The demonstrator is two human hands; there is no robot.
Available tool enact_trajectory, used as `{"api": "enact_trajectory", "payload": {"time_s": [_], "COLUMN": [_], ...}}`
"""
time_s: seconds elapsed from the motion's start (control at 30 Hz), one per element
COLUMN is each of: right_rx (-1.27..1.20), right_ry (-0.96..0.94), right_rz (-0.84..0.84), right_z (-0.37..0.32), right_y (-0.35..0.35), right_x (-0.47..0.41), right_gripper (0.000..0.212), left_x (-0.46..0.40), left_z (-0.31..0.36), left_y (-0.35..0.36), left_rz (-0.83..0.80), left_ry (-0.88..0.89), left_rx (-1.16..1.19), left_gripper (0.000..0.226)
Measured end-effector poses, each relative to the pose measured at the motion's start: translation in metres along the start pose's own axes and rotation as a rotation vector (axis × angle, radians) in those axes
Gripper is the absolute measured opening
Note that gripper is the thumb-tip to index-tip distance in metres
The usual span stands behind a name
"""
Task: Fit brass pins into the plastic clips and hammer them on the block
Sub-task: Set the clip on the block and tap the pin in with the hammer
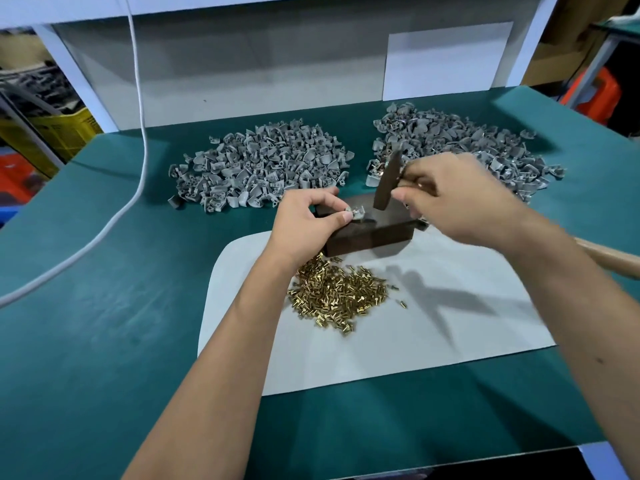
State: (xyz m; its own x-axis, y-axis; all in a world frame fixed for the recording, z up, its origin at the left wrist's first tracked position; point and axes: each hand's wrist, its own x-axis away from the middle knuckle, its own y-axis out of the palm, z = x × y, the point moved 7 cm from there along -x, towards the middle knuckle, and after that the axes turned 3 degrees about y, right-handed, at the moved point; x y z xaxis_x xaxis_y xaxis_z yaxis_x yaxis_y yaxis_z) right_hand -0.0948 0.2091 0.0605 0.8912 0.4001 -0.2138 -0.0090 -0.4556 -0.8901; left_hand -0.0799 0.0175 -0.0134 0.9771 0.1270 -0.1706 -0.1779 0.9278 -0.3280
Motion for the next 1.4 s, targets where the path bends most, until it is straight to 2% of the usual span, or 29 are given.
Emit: {"api": "enact_trajectory", "payload": {"time_s": [0.1, 0.27, 0.5, 0.57, 0.73, 0.87, 1.0, 1.1, 1.17, 1.23, 1.33, 1.4], "right_rx": [-0.070, -0.062, 0.035, 0.034, -0.102, -0.126, -0.246, -0.298, -0.275, -0.244, -0.297, -0.362], "right_ry": [-0.068, -0.076, 0.009, 0.011, -0.037, -0.147, -0.186, -0.091, 0.051, 0.153, 0.261, 0.268], "right_rz": [-0.132, -0.451, -0.474, -0.418, -0.044, -0.031, 0.039, 0.168, 0.302, 0.341, 0.303, 0.267], "right_z": [0.013, 0.028, 0.048, 0.049, 0.025, -0.005, -0.007, 0.008, 0.028, 0.045, 0.058, 0.056], "right_y": [-0.011, 0.013, 0.028, 0.021, 0.005, 0.030, 0.036, 0.031, 0.022, 0.020, 0.029, 0.035], "right_x": [0.002, 0.016, 0.018, 0.015, -0.001, -0.005, -0.008, -0.010, -0.011, -0.011, -0.008, -0.007], "right_gripper": [0.008, 0.023, 0.023, 0.018, 0.013, 0.035, 0.020, 0.020, 0.037, 0.051, 0.038, 0.033], "left_x": [0.001, 0.000, -0.001, -0.001, 0.000, 0.001, 0.002, 0.002, 0.001, -0.001, -0.004, -0.004], "left_z": [-0.002, -0.001, 0.004, 0.004, 0.007, 0.009, 0.011, 0.012, 0.011, 0.008, 0.005, 0.003], "left_y": [0.002, 0.001, 0.000, 0.000, 0.002, 0.003, 0.002, 0.000, -0.003, -0.005, -0.007, -0.008], "left_rz": [-0.003, 0.010, 0.017, 0.012, -0.006, -0.018, -0.036, -0.026, -0.001, 0.016, 0.029, 0.039], "left_ry": [-0.029, -0.022, 0.015, 0.021, 0.028, 0.043, 0.066, 0.080, 0.072, 0.062, 0.075, 0.086], "left_rx": [0.042, 0.045, 0.027, 0.027, 0.036, 0.061, 0.073, 0.087, 0.102, 0.119, 0.149, 0.160], "left_gripper": [0.010, 0.009, 0.009, 0.009, 0.012, 0.016, 0.015, 0.018, 0.019, 0.016, 0.010, 0.009]}}
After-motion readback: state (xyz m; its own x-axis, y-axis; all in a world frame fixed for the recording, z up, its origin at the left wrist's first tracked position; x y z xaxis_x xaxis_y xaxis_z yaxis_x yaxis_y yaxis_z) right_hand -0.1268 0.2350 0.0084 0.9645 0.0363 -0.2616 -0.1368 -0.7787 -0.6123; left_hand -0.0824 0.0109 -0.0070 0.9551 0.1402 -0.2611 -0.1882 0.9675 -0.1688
